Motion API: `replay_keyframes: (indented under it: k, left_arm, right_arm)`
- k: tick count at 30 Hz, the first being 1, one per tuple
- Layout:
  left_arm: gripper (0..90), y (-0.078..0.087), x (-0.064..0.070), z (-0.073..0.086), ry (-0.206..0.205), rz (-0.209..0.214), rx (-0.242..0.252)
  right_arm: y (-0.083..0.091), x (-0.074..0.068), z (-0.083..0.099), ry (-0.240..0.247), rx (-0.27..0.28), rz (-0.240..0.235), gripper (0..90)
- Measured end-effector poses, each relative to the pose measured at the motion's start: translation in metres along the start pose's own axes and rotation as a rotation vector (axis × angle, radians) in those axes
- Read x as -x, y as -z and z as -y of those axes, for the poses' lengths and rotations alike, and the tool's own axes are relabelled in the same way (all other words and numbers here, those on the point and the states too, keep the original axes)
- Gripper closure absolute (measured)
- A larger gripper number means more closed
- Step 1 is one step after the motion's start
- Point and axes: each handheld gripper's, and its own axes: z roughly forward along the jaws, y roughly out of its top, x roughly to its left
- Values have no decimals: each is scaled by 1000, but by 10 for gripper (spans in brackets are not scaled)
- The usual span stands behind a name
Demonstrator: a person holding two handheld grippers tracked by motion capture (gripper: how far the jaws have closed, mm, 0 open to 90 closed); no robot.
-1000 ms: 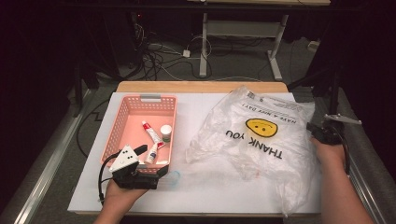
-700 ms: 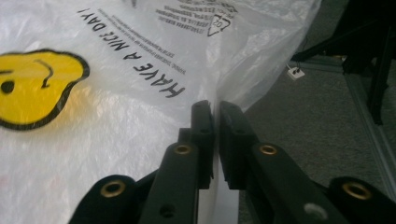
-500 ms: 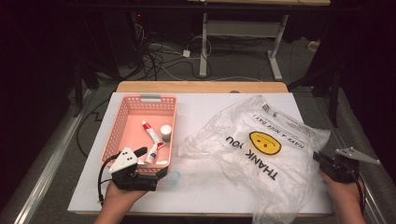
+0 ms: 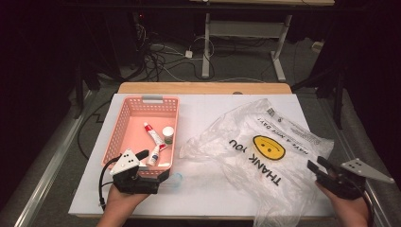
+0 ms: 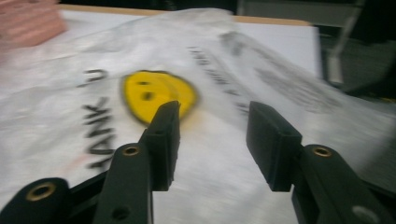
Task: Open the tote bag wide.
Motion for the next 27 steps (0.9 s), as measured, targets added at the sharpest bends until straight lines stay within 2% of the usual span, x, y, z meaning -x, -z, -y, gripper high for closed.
replay_keyframes:
  k: [4,8,10,14,17,19,21,24,25,27]
  left_arm:
    - [0,0,1,0,-7,1,10]
    - [0,0,1,0,-8,6,12]
    - [0,0,1,0,-15,7,1]
    - [0,0,2,-1,-17,6,5]
    - [0,-1,3,0,-19,9,-3]
    - [0,-2,4,1,-33,2,-6]
    - [0,-3,6,0,-33,7,-4]
    - [0,-6,9,0,-46,11,-15]
    - [0,-7,9,1,-50,10,-21]
    - [0,-8,10,1,-50,12,-26]
  right_arm:
    - [-16,-35,-8,56,-12,-109,490]
    - [-38,-66,-12,110,-52,-207,431]
    - [-49,-79,-15,144,-68,-237,397]
    - [-72,-100,-26,196,-102,-284,289]
    - [-88,-107,-36,228,-124,-303,192]
    - [-96,-110,-38,232,-130,-291,157]
    - [-98,-116,-34,222,-126,-320,132]
    - [-100,-128,-22,255,-186,-375,140]
    - [-100,-131,-18,266,-217,-400,185]
    - [-101,-136,-11,300,-256,-397,270]
